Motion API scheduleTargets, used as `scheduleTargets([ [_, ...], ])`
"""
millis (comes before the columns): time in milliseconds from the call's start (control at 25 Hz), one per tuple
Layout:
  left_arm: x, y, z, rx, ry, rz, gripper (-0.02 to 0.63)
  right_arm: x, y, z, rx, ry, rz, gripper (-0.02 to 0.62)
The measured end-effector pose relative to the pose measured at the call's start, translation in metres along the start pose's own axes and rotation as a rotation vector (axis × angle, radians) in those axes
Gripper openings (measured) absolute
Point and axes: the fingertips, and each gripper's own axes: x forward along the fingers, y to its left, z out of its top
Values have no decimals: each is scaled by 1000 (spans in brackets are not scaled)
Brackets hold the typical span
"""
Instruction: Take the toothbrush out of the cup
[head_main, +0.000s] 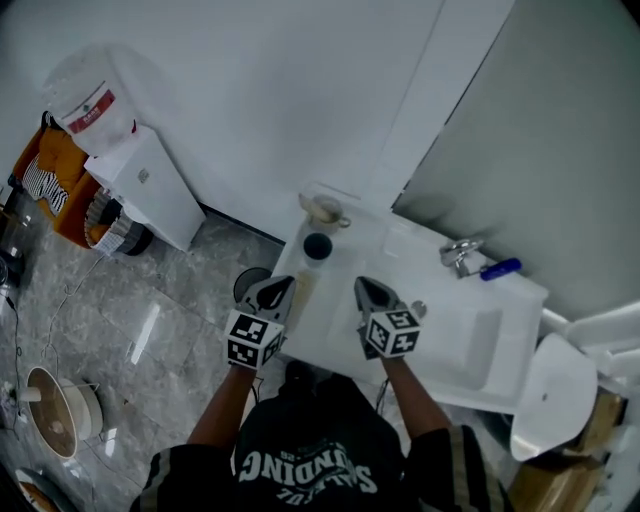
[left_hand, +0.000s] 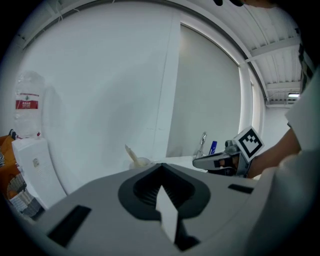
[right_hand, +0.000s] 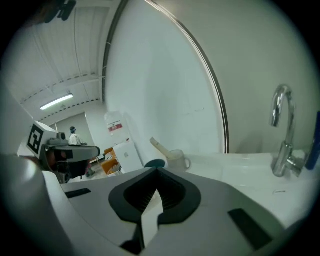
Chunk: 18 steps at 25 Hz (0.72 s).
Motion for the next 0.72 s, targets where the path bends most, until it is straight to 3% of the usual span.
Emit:
scheduleTargets([
  [240,13,-3,3,1,-1,-23,-2,-13,8,16,-112,-50,4,-2],
  [720,12,29,0,-37,2,30,-2,27,20,55,-178,-85,52,-2],
])
